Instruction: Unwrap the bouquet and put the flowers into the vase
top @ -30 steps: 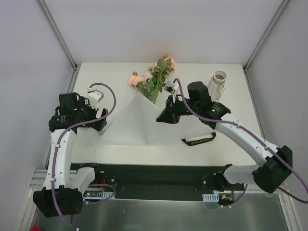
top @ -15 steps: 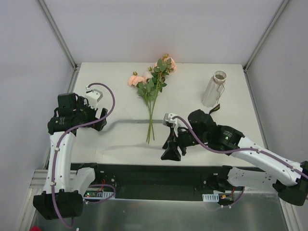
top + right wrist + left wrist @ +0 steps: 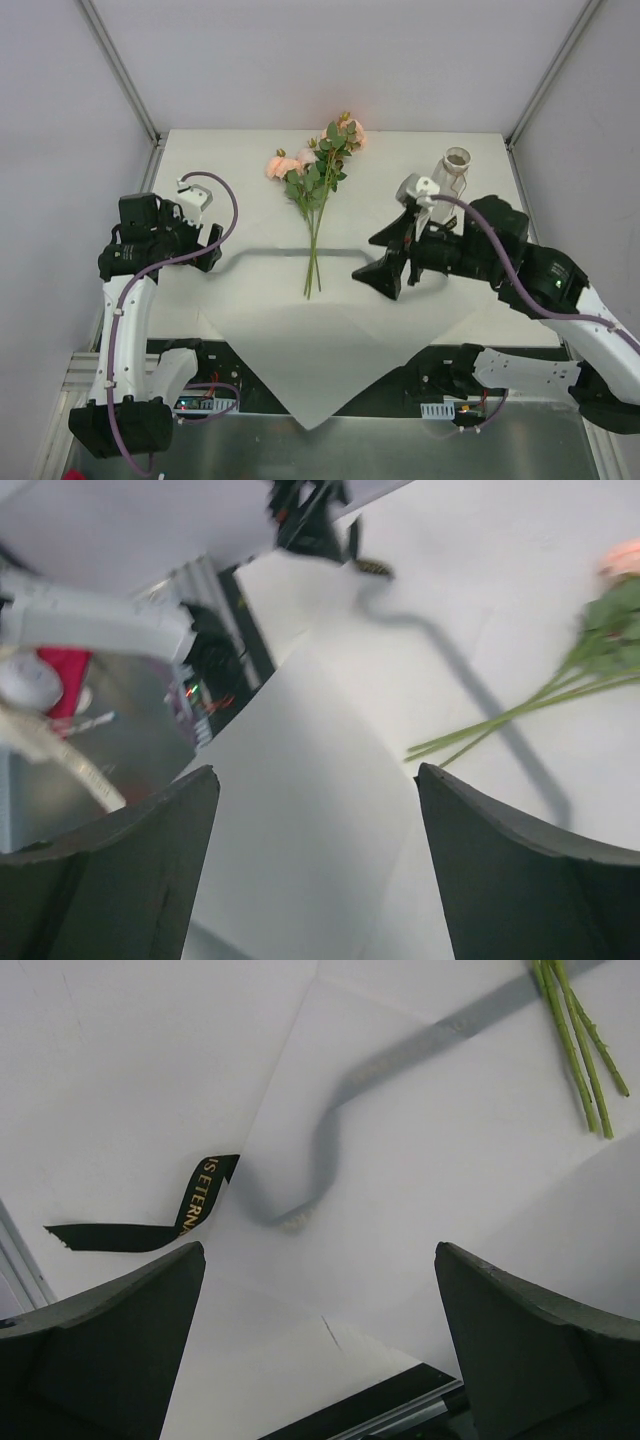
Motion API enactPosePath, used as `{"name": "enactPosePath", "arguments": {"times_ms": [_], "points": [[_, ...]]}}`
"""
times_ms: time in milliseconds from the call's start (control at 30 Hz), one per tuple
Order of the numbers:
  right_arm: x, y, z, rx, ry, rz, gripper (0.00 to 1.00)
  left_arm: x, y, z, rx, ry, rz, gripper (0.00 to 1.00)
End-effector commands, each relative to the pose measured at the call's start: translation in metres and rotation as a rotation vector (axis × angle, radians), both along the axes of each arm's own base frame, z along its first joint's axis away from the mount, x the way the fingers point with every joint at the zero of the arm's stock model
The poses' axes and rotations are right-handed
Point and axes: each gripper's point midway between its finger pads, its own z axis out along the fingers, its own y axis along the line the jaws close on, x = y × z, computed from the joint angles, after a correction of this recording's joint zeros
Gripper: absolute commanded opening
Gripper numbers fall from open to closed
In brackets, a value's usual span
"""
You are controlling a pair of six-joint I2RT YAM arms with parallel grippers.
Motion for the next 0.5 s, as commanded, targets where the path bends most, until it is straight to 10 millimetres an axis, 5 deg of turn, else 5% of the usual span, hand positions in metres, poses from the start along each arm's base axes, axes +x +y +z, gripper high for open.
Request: {"name": "enactPosePath", "arguments": {"times_ms": [0,100,233,267,333,367,433,467], "points": [[0.072,-0.011,0.005,-0.049,0.016,-0.281,0.79,-0.002,0.001,0.004,0.017,-0.023,0.001,0.99],[0.121,-0.003,-0.019,-0.114,0.105,-0.405,0.70,-0.003,0.002,-0.001,0.021,-0.011,0.005,0.99],[0.177,0.015,-0.061,-0.277,0.145,-0.508,0.69,-0.004,0.002,-0.006,0.022,-0.001,-0.001,0.99],[0.195,0.024,-0.088,-0.350,0.169,-0.538,0.68,-0.005,0.001,-0.009,0.022,0.008,-0.001,0.99],[0.220,0.032,-0.098,-0.379,0.166,-0.593,0.66,-0.005,0.003,-0.013,0.033,0.014,0.000,0.99],[0.235,0.038,-0.126,-0.432,0.204,-0.611,0.64,-0.005,0.004,-0.015,0.035,0.021,0.000,0.99],[0.256,0.047,-0.141,-0.436,0.218,-0.644,0.58,-0.005,0.006,-0.018,0.047,0.024,-0.001,0.99],[0.268,0.050,-0.167,-0.475,0.244,-0.661,0.56,-0.005,0.005,-0.020,0.048,0.027,-0.005,0.99]]}}
